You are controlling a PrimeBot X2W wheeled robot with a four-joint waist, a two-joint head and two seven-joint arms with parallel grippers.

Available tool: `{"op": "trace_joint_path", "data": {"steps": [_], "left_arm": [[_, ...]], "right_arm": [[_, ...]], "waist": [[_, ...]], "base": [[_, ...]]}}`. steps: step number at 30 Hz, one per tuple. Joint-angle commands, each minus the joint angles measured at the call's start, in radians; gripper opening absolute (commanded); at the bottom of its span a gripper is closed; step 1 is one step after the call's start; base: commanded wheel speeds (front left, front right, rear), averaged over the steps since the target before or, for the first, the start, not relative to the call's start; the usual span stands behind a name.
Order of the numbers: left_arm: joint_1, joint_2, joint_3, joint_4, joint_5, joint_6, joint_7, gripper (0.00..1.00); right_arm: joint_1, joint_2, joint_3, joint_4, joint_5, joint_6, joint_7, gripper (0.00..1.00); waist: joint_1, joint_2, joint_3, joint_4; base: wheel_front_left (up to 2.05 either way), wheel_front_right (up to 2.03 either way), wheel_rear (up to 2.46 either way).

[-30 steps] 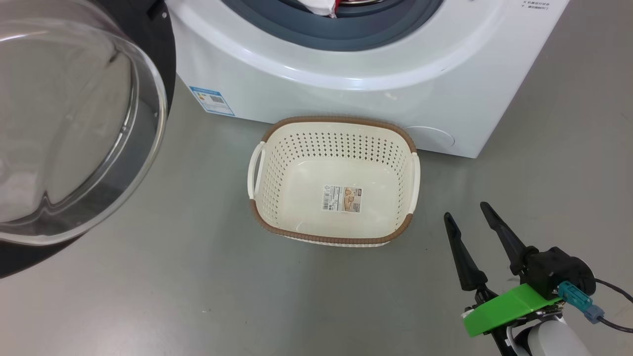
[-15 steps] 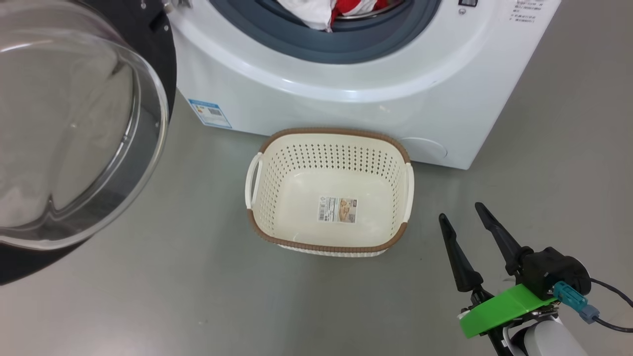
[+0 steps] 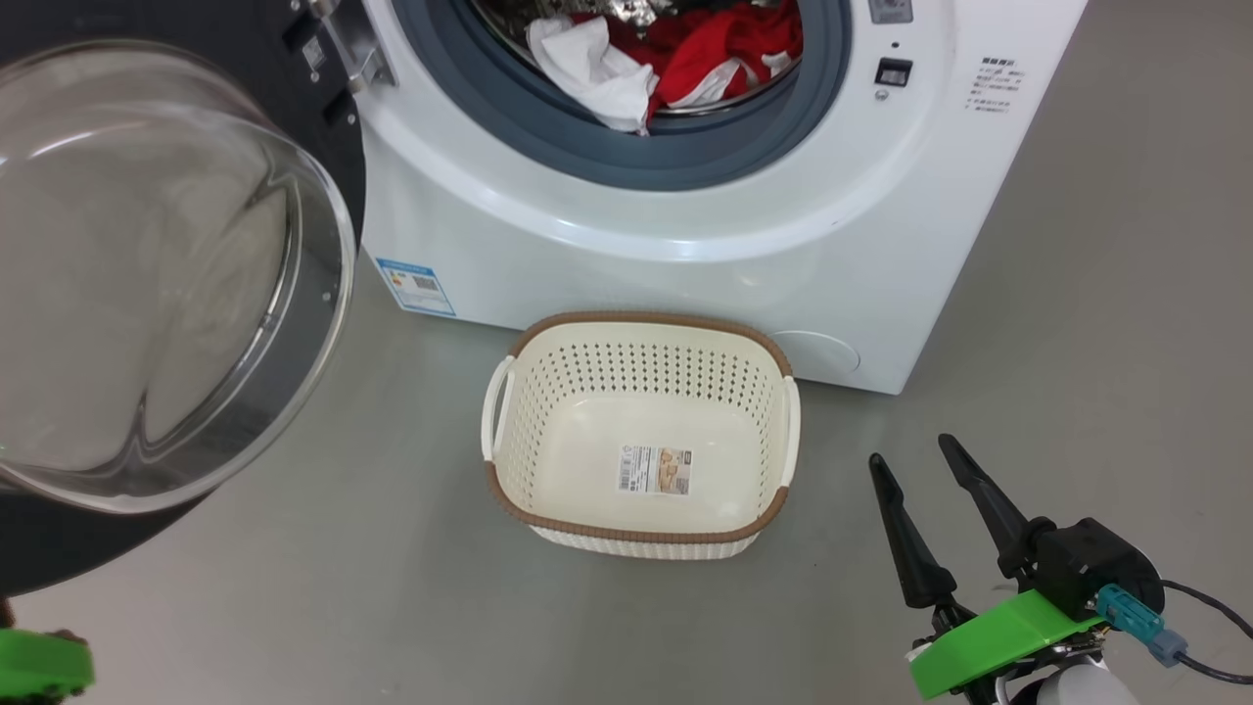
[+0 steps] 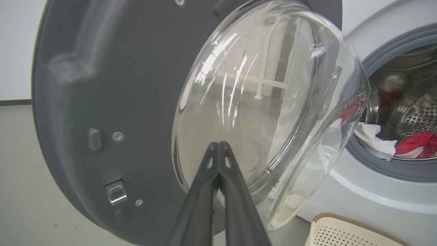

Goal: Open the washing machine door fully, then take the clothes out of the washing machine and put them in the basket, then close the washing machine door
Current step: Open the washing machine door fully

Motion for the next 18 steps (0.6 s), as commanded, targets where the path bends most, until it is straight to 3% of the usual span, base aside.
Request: {"op": "trace_joint_path", "data": {"steps": [1,2,3,4,8,11,12,18], "left_arm": [[0.026,0.033,0.011,-0.055,-0.008,0.002,-0.005,0.00],[0.040,0.024,0.001,-0.076,-0.013,0.002,-0.005,0.00],[0.056,0.014,-0.019,-0.102,-0.020,0.002,-0.005,0.06],[0.073,0.008,-0.030,-0.122,-0.022,0.002,-0.005,0.27],[0.130,-0.027,-0.071,-0.202,-0.034,0.002,-0.005,0.49],[0.180,-0.034,-0.149,-0.270,-0.052,0.002,-0.005,0.95],[0.191,-0.034,-0.162,-0.281,-0.055,0.002,-0.005,1.00],[0.219,-0.024,-0.235,-0.321,-0.078,0.002,-0.005,1.00]], "right_arm": [[0.005,0.003,0.026,-0.023,0.017,0.008,-0.006,1.00],[0.007,0.003,0.025,-0.024,0.019,0.008,-0.006,1.00],[0.010,0.004,0.023,-0.026,0.021,0.008,-0.006,1.00],[0.012,0.004,0.021,-0.027,0.023,0.008,-0.006,1.00],[0.025,0.006,0.015,-0.032,0.028,0.008,-0.006,1.00],[0.039,0.008,0.005,-0.038,0.034,0.008,-0.006,1.00],[0.041,0.008,0.004,-0.039,0.035,0.008,-0.006,1.00],[0.049,0.009,-0.007,-0.046,0.037,0.008,-0.006,1.00]], "waist": [[0.0000,0.0000,-0.023,-0.008],[0.0000,0.0000,-0.027,-0.010],[0.0000,0.0000,-0.031,-0.013],[0.0000,0.0000,-0.036,-0.016],[0.0000,0.0000,-0.051,-0.035],[0.0000,0.0000,-0.056,-0.056],[0.0000,0.0000,-0.056,-0.063],[0.0000,0.0000,-0.052,-0.098]], "base": [[0.00,0.00,0.00],[0.00,0.00,0.00],[0.00,0.00,0.00],[0.00,0.00,0.00],[0.00,0.00,0.00],[0.00,0.00,0.00],[0.00,0.00,0.00],[0.00,0.00,0.00]]}}
